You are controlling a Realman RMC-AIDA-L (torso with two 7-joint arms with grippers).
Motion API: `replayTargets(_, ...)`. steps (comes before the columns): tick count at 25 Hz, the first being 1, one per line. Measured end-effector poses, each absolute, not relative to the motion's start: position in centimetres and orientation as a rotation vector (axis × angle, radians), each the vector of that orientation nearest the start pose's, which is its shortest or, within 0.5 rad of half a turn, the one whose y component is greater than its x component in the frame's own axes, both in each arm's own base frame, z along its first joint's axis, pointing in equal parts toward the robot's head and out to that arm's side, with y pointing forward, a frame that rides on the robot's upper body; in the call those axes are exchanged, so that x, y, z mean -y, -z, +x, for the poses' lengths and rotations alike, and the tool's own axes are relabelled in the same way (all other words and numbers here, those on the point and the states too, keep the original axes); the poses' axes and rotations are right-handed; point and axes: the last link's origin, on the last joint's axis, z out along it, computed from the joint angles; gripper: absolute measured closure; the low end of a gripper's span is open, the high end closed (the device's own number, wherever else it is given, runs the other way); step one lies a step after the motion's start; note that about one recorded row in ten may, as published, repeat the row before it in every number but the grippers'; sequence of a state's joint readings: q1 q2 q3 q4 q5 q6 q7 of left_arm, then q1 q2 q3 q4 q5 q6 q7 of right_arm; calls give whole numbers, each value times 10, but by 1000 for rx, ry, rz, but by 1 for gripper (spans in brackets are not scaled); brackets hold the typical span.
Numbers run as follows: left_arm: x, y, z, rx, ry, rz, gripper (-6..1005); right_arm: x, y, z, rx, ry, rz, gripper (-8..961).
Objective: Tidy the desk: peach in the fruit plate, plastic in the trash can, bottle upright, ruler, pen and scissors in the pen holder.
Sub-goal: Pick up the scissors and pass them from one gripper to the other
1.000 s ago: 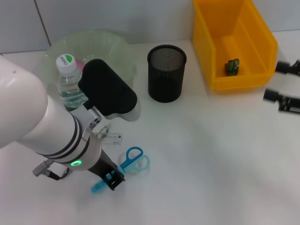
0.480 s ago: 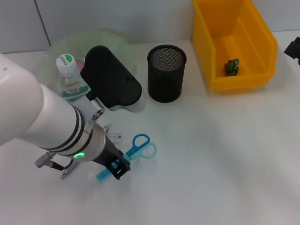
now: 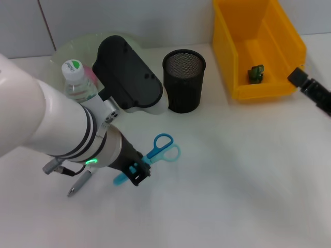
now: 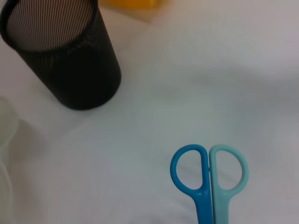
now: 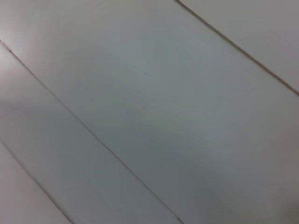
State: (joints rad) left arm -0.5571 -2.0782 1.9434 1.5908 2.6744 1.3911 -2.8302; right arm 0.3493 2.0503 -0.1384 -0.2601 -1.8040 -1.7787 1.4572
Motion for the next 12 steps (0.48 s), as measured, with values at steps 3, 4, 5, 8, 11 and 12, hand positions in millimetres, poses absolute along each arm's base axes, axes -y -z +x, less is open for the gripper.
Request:
replayTargets(3,-307,70,-110,446,-525,-2657,738,-261,-13,312,-1245,-1559,-1929,119)
replayTargets(4,-307,70,-110,446,-525,-2657,737,-261,-13,312,-1245,-1559,-1929,119)
replayTargets(5,-307,69,-109,438,-517,-2658,736,-261,-7,311,-1266,-1553,-1933,119)
replayTargets(8,-307,68,-104,413,-486,-2659,734,-259,10,306,-1307,-1542,-1945,119)
replayTargets(11,-306,66,-101,394,-460,-2659,732,-257,16,303,-1310,-1537,-1964,119)
replayTargets(12,-306,66,-100,392,-455,-2658,731,-257,16,303,-1310,-1537,-1964,119)
